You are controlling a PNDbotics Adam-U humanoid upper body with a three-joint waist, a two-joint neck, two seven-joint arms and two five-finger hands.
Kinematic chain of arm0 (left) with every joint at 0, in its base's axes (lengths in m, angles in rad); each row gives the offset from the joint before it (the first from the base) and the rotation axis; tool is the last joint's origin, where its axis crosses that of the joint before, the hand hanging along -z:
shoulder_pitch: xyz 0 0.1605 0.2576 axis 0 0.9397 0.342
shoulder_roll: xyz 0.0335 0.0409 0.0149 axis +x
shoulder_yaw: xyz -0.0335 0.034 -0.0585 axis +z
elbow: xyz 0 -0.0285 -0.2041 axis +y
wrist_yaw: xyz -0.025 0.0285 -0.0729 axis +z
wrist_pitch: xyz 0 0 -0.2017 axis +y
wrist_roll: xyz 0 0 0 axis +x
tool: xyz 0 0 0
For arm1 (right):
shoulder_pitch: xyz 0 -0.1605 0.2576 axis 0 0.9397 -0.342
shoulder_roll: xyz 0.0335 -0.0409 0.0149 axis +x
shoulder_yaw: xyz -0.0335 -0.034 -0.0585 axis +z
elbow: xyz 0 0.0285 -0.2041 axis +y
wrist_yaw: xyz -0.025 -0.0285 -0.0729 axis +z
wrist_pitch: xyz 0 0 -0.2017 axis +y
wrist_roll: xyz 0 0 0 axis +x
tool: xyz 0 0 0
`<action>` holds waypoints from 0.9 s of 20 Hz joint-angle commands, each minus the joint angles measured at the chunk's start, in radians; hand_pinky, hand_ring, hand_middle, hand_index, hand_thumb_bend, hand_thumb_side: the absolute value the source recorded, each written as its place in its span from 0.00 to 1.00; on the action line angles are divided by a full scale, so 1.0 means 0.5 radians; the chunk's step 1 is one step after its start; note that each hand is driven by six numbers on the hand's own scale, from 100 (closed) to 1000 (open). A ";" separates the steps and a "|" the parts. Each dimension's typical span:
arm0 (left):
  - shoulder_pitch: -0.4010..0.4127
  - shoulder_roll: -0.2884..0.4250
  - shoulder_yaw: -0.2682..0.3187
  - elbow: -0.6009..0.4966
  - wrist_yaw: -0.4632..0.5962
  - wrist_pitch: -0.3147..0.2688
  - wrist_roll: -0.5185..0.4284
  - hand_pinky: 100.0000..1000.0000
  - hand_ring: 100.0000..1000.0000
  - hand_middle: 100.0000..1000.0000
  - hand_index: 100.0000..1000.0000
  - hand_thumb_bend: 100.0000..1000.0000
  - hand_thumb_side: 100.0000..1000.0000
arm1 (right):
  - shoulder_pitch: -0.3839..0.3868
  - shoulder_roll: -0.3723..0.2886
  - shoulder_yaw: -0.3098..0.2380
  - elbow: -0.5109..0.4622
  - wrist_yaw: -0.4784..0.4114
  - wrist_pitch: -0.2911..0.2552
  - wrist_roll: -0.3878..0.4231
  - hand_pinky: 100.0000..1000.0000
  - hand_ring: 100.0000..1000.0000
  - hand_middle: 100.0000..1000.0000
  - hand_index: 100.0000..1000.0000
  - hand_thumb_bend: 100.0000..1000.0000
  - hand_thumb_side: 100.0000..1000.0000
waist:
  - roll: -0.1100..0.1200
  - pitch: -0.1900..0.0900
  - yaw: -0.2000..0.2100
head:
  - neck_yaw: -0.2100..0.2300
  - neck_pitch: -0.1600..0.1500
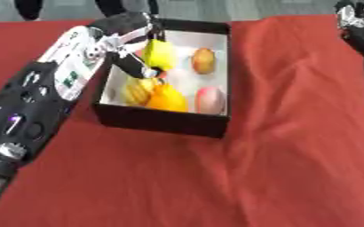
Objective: Pick up objects on the table and place them in the box.
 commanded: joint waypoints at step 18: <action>0.262 0.329 0.384 -0.747 0.661 0.314 0.319 0.70 0.73 0.74 0.84 0.28 0.55 | -0.014 -0.070 -0.027 -0.067 0.014 -0.004 -0.012 0.94 0.73 0.75 0.83 0.00 0.07 | 0.004 -0.056 0.039 | -0.074 -0.005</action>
